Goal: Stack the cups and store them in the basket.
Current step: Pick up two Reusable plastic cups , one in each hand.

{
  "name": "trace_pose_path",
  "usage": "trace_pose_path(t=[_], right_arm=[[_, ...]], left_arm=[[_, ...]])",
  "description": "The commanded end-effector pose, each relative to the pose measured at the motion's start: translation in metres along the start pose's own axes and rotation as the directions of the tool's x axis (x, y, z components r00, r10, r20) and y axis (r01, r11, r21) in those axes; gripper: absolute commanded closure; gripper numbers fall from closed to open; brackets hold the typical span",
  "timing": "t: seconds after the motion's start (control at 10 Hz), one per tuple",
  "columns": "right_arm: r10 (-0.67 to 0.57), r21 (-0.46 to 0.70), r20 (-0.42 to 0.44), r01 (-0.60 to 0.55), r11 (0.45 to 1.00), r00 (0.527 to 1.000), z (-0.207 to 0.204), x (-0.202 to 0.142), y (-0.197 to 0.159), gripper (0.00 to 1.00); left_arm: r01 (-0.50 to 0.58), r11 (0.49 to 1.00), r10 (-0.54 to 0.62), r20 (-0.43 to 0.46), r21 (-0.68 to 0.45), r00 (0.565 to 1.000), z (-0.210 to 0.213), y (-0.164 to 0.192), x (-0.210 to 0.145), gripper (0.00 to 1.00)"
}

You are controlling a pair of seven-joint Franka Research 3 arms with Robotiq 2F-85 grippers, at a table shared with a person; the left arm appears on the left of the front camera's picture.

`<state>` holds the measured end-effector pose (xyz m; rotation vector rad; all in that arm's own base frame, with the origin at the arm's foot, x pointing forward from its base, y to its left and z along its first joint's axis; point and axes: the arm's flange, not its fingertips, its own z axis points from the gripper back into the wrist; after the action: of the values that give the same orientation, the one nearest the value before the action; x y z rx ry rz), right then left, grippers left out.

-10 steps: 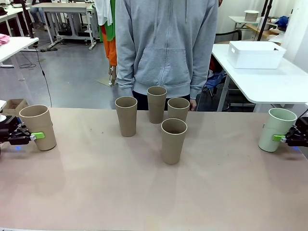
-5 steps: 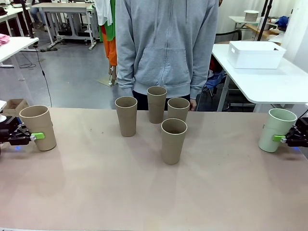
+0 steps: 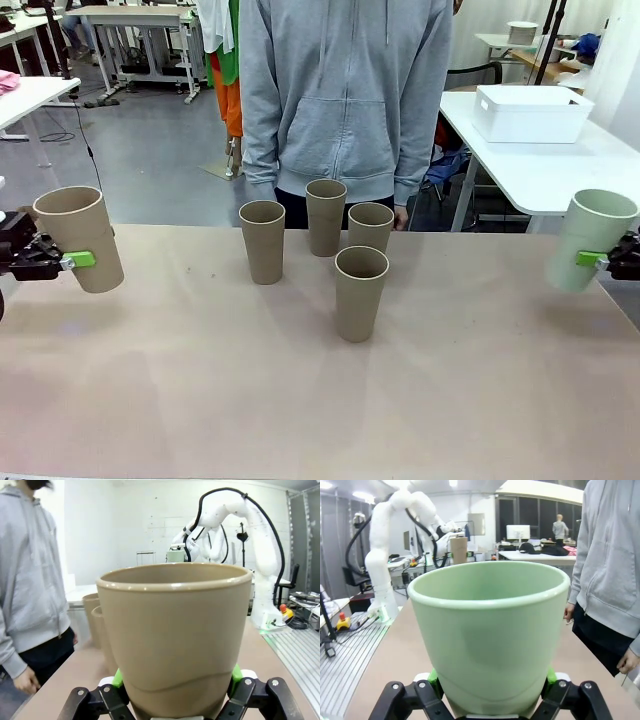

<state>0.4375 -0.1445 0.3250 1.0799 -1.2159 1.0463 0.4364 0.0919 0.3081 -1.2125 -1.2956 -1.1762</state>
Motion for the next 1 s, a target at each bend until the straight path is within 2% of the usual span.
trace_pose_path(t=[0.0, 0.2, 0.4, 0.6, 0.9], right_arm=[[-0.028, -0.1, -0.003, 0.028, 0.995, 1.0, -0.042, 0.019, 0.035, 0.16], [-0.023, -0.076, 0.015, 0.024, 0.997, 1.0, -0.064, 0.022, 0.063, 0.16], [-0.017, -0.06, 0.003, 0.017, 0.998, 1.0, -0.078, 0.016, 0.075, 0.16], [-0.026, -0.046, 0.003, 0.026, 0.999, 1.0, -0.081, 0.013, 0.095, 0.16], [-0.029, -0.033, 0.011, 0.029, 0.999, 1.0, -0.075, 0.014, 0.112, 0.16]], left_arm=[[0.01, 1.0, -0.01, -0.015, 0.023, 1.0, -0.038, -0.034, 0.024, 0.16], [0.009, 0.999, -0.009, -0.011, 0.037, 1.0, -0.051, -0.054, 0.037, 0.16], [0.01, 0.999, -0.009, -0.019, 0.04, 1.0, -0.059, -0.066, 0.037, 0.16], [-0.007, 1.0, 0.007, 0.002, -0.005, 1.0, -0.069, -0.079, 0.032, 0.16], [0.029, 0.999, -0.028, 0.013, -0.025, 1.0, -0.081, -0.091, 0.033, 0.16]])
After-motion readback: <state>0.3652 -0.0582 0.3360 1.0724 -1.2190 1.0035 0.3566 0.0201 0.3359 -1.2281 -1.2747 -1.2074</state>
